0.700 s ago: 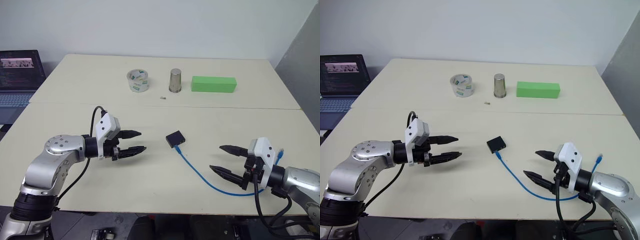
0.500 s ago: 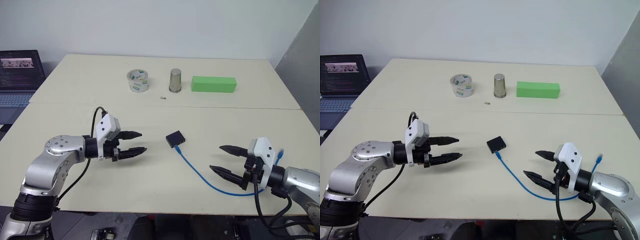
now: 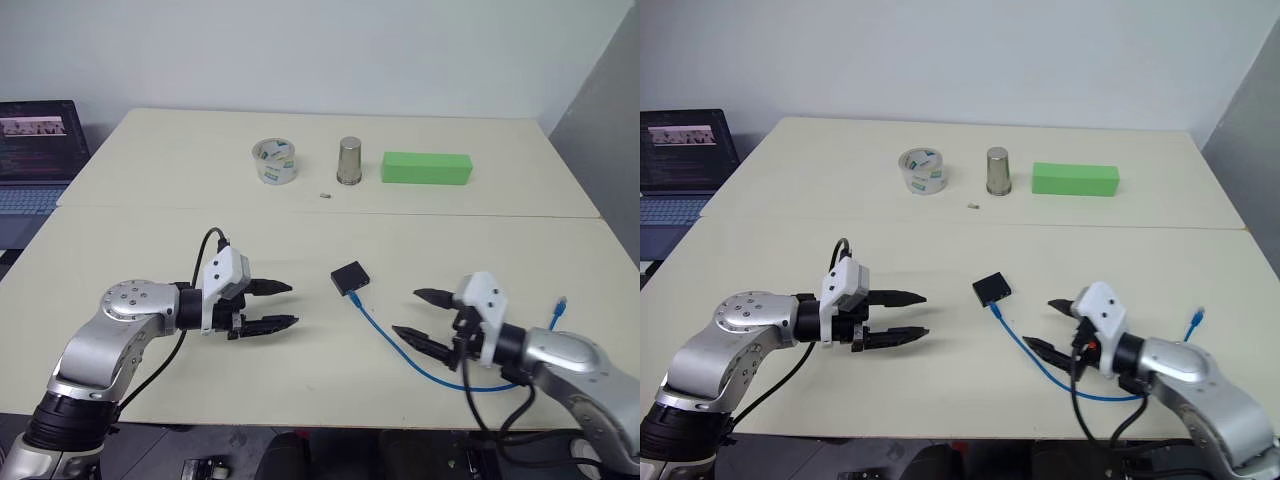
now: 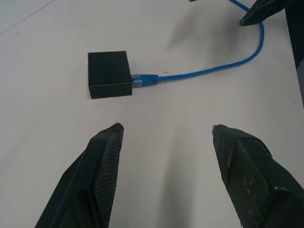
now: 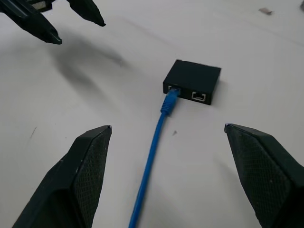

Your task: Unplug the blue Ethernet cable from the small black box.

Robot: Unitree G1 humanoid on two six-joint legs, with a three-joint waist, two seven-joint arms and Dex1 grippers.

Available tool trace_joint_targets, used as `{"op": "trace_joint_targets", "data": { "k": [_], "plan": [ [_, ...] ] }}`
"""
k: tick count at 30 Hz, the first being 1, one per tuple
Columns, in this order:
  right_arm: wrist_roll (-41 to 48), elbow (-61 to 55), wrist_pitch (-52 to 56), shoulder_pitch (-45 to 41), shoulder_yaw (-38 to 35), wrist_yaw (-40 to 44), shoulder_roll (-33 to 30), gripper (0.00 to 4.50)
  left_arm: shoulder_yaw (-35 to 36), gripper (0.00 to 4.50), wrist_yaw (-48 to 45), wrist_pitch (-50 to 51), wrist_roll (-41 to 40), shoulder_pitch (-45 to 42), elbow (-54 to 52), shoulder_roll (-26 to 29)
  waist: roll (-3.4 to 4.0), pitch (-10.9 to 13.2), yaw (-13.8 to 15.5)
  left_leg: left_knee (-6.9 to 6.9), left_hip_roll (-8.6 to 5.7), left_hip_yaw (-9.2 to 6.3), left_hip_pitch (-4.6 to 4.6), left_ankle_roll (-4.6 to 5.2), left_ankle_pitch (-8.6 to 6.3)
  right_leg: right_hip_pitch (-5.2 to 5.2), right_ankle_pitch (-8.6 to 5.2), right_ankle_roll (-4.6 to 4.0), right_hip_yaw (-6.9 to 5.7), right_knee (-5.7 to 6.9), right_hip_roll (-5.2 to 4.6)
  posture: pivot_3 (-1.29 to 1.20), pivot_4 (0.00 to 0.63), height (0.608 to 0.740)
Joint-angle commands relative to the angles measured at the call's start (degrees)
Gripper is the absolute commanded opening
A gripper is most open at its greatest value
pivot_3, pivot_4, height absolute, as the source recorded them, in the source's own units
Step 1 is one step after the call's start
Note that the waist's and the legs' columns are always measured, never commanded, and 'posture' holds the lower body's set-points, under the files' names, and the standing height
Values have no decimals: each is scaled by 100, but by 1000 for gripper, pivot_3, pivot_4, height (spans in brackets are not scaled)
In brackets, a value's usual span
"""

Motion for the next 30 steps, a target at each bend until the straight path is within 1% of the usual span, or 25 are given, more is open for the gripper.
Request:
{"op": "trace_joint_targets", "data": {
  "k": [1,5,8,9,11,17,23,25,27,30],
  "plan": [
    [-527,335,1,-396,645,-479,492,4030,-30,3174,-120,-158,8,-177,37,0,-2,0,-2,0,0,0,1,0,0,0,0,0,0,0,0,0,150,740],
    [-1068,979,-122,-665,1176,-917,1142,4030,-83,3174,-184,-231,38,-251,112,-7,0,1,-3,-1,1,-1,-3,-7,4,-6,0,0,-1,1,0,0,150,740],
    [-1334,1404,-212,-758,1324,-1125,1520,4030,-117,3174,-211,-292,67,-276,159,-3,0,1,-5,-2,2,2,-9,-11,6,-14,0,0,-1,4,0,0,150,740],
    [-1406,1545,-246,-788,1361,-1193,1652,3738,-117,3261,-219,-307,69,-288,179,-9,0,1,-5,-2,1,3,-10,-11,6,-19,0,0,1,6,-1,0,150,740],
    [-1554,1746,-296,-849,1417,-1316,1848,3529,-116,3261,-227,-348,95,-310,229,-19,-3,-1,-16,-2,3,4,-8,-11,6,-18,0,0,1,7,0,0,150,740],
    [-1821,1956,-328,-969,1450,-1379,2130,1908,-127,3261,-217,-440,145,-336,336,-65,-2,-1,-26,-2,5,4,-6,-11,6,-19,0,0,0,13,2,0,150,740],
    [-2002,1904,-314,-967,1396,-1249,2020,641,-210,3261,-170,-566,343,-389,549,-117,-2,-1,-24,-2,5,4,-7,-10,6,-20,0,0,0,13,1,0,150,740],
    [-2081,1852,-383,-996,1409,-1151,1891,209,-232,3261,-146,-602,387,-423,648,-162,-2,-1,-24,-2,4,5,-6,-10,6,-20,0,0,1,13,1,0,150,740],
    [-2184,1786,-536,-1042,1448,-998,1692,128,-227,3261,-132,-517,359,-464,715,-217,-1,0,-17,-2,4,4,-8,-10,6,-20,0,0,0,12,1,0,150,740],
    [-2749,1729,-1325,-1209,1729,-600,1035,127,-229,3261,-107,-152,224,-588,857,-319,1,1,-6,-1,2,3,-9,-9,5,-19,0,0,-1,11,0,0,150,740]
  ]
}}
